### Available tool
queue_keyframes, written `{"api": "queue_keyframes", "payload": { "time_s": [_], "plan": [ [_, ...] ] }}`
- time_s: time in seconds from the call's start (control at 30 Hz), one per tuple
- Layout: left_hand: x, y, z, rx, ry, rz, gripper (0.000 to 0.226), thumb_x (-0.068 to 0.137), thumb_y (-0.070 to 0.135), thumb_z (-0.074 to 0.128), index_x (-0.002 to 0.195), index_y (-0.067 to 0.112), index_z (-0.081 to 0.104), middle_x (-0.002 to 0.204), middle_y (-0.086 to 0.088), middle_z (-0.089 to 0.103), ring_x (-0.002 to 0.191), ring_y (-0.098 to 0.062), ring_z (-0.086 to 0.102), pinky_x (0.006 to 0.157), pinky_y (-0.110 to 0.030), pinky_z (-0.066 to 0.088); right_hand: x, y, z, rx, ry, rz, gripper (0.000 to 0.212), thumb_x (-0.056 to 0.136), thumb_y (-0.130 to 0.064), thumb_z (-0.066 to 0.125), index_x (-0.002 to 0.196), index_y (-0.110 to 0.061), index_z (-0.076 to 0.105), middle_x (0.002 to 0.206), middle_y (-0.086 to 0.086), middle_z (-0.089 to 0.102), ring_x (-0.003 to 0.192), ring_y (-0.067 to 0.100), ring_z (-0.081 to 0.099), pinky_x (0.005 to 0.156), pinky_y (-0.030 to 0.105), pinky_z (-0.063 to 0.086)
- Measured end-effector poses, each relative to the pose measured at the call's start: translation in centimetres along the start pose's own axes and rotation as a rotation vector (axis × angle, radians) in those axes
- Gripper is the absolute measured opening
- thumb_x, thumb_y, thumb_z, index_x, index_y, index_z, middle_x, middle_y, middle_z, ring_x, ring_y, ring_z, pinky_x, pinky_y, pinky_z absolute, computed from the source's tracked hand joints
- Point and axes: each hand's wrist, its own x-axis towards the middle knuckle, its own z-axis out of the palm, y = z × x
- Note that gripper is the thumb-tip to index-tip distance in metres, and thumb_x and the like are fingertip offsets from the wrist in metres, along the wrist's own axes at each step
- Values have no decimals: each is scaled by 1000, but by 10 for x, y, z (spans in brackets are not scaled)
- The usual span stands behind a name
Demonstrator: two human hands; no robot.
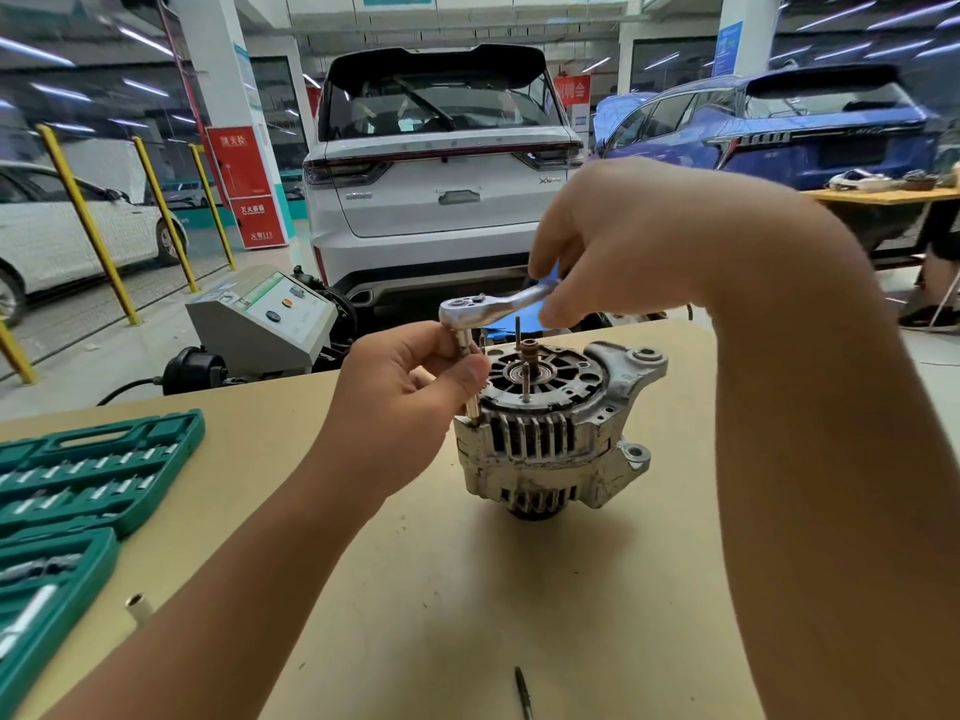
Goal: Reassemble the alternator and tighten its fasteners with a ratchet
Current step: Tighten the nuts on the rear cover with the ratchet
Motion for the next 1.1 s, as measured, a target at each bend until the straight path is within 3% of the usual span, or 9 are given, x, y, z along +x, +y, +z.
{"api": "queue_keyframes", "payload": {
  "time_s": [0.13,0.27,0.33,0.53,0.67,0.83,0.93,1.0,1.1],
  "plan": [
    [-1,-2,2,8,32,-2,12,91,21,76,86,32,76,73,7,71,69,-32,67,51,-30,53,1,-2,-1,26,-43,-45,16,76,-30,86,90,-27,78,84,-3,75,74,15,69,73,36,61],
    [1,-3,-5,-7,-17,2,20,92,15,74,86,33,76,75,5,72,67,-24,68,53,-23,53,-2,1,-3,79,-56,-82,8,77,-25,84,79,-30,77,63,-14,70,56,2,64,61,28,51],
    [1,-3,-5,-15,-11,-1,21,93,13,74,85,33,75,75,5,73,68,-25,68,53,-23,54,1,-1,-2,21,-40,-74,18,75,-31,83,65,-36,69,51,-21,62,43,-5,55,54,24,43],
    [-1,0,1,-50,31,19,18,90,16,77,81,31,78,74,-8,71,71,-51,57,52,-49,49,-1,-1,4,149,-82,-94,17,72,-28,89,84,-32,79,67,-10,74,59,9,71,63,35,57],
    [0,0,-2,-67,-9,7,25,91,14,75,79,35,78,77,-5,73,66,-29,64,53,-26,54,-1,-2,3,29,21,-36,13,84,-26,79,97,-28,79,74,-10,68,64,9,60,50,22,40],
    [-2,-2,2,-40,9,6,12,90,15,77,84,25,79,74,-8,73,67,-38,60,51,-42,52,-17,-9,-8,98,-203,-127,27,71,-46,84,87,-25,78,64,-14,72,53,-2,63,63,27,48],
    [-1,-2,-2,-58,-27,-10,17,91,11,75,84,27,78,79,-7,74,65,-20,65,50,-23,51,-10,-3,-4,92,-31,-73,15,81,-30,82,95,-31,78,72,-11,70,60,4,61,58,25,45],
    [-1,-3,-3,-97,-31,-39,16,90,12,74,84,26,79,81,-7,75,68,-16,67,53,-21,52,-6,-4,2,37,44,-28,18,84,-30,80,102,-28,78,79,-11,68,65,7,59,52,22,42],
    [-2,-4,2,-133,-33,-54,6,87,23,75,87,25,80,80,-8,75,66,-15,66,52,-22,53,-8,-8,-2,23,-91,-82,27,74,-46,84,90,-24,78,65,-9,72,58,7,66,56,25,47]
  ]
}}
